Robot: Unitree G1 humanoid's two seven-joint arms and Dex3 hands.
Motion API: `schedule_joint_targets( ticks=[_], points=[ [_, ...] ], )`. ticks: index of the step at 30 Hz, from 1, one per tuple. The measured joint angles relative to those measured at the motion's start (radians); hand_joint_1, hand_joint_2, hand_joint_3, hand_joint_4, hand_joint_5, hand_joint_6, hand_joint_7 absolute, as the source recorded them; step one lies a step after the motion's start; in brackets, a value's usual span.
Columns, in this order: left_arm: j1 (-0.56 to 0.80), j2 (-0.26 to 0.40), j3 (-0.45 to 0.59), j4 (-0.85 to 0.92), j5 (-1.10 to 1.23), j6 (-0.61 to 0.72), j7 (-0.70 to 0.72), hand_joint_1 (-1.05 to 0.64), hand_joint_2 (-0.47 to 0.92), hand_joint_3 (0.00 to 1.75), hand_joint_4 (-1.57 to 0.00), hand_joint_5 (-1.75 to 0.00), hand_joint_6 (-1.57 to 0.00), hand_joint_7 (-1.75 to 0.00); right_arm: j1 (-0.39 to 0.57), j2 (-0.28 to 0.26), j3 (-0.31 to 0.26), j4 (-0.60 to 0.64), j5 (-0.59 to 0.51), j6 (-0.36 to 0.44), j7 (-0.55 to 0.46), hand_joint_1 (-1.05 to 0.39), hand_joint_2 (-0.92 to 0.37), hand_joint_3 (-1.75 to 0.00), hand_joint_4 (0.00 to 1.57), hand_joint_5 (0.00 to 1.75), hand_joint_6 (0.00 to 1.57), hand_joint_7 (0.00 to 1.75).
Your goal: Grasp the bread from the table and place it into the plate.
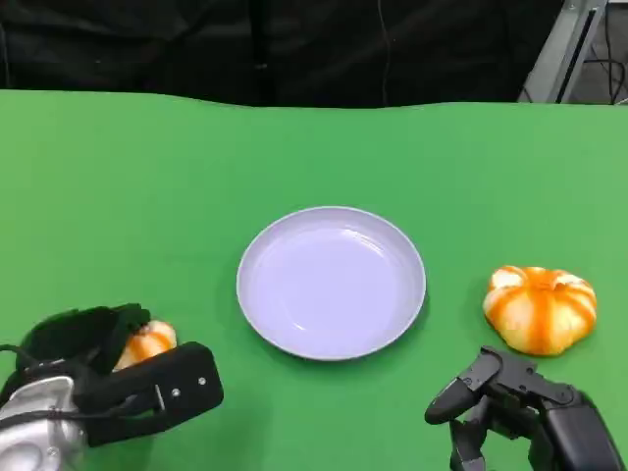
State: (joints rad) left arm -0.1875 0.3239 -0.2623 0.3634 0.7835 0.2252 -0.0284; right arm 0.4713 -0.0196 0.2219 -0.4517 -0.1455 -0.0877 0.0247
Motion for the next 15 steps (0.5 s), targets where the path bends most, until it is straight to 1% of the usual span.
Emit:
schedule_joint_targets(
  ticks=[1,2,4,5,6,7,8,9,13,15],
  points=[
    [0.008,0.003,0.005,-0.002,-0.012,-0.017,0.024,-0.32,0.88,0.29,-0.73,-1.7,-0.83,-1.02,0.0,0.0,0.0,0.0,-0.001,0.0,0.0,0.03,-0.48,-1.2,0.7,1.67,0.71,1.34],
    [0.019,0.006,0.009,-0.006,-0.024,-0.039,0.05,-0.31,0.87,0.32,-0.74,-1.72,-0.79,-1.13,0.0,0.0,0.0,0.0,-0.002,0.0,0.0,0.03,-0.49,-1.2,0.7,1.67,0.71,1.34],
    [0.032,0.011,0.015,-0.011,-0.045,-0.075,0.09,-0.31,0.86,0.35,-0.74,-1.74,-0.75,-1.21,-0.001,0.0,0.0,0.0,-0.004,0.0,0.0,0.03,-0.49,-1.19,0.7,1.67,0.71,1.34],
    [0.034,0.012,0.016,-0.013,-0.05,-0.085,0.1,-0.26,0.7,0.68,-0.81,-1.74,-0.75,-1.35,-0.001,0.0,0.0,0.0,-0.005,0.0,0.0,0.03,-0.49,-1.19,0.7,1.67,0.71,1.34],
    [0.041,0.015,0.02,-0.013,-0.055,-0.111,0.139,-0.24,0.59,0.88,-0.83,-1.75,-0.71,-1.5,-0.003,0.0,0.001,0.0,-0.005,0.0,0.0,0.03,-0.49,-1.2,0.7,1.67,0.71,1.34],
    [0.055,0.016,0.022,-0.012,-0.055,-0.153,0.201,-0.23,0.54,0.99,-0.84,-1.75,-0.68,-1.58,-0.003,0.0,0.001,0.0,-0.005,0.0,0.0,0.03,-0.49,-1.2,0.7,1.68,0.71,1.34],
    [0.074,0.014,0.021,-0.012,-0.055,-0.21,0.281,-0.21,0.51,1.06,-0.84,-1.75,-0.66,-1.65,-0.002,0.0,0.001,0.0,-0.005,0.0,0.0,0.03,-0.49,-1.2,0.7,1.68,0.71,1.34],
    [0.09,0.011,0.021,-0.012,-0.054,-0.267,0.357,-0.19,0.51,1.09,-0.83,-1.75,-0.64,-1.7,-0.002,0.0,0.001,0.0,-0.005,0.0,0.0,0.03,-0.49,-1.2,0.7,1.67,0.71,1.34],
    [0.101,0.005,0.018,0.037,-0.034,-0.454,0.619,-0.2,0.53,1.11,-0.82,-1.75,-0.61,-1.74,-0.003,0.0,0.001,0.001,-0.005,0.0,0.0,0.03,-0.48,-1.21,0.71,1.67,0.72,1.34],
    [0.092,0.005,0.013,0.06,-0.027,-0.502,0.671,-0.2,0.53,1.1,-0.82,-1.75,-0.61,-1.75,-0.004,0.0,0.0,0.001,-0.005,0.0,0.0,0.03,-0.48,-1.21,0.71,1.67,0.72,1.34]
  ],
)
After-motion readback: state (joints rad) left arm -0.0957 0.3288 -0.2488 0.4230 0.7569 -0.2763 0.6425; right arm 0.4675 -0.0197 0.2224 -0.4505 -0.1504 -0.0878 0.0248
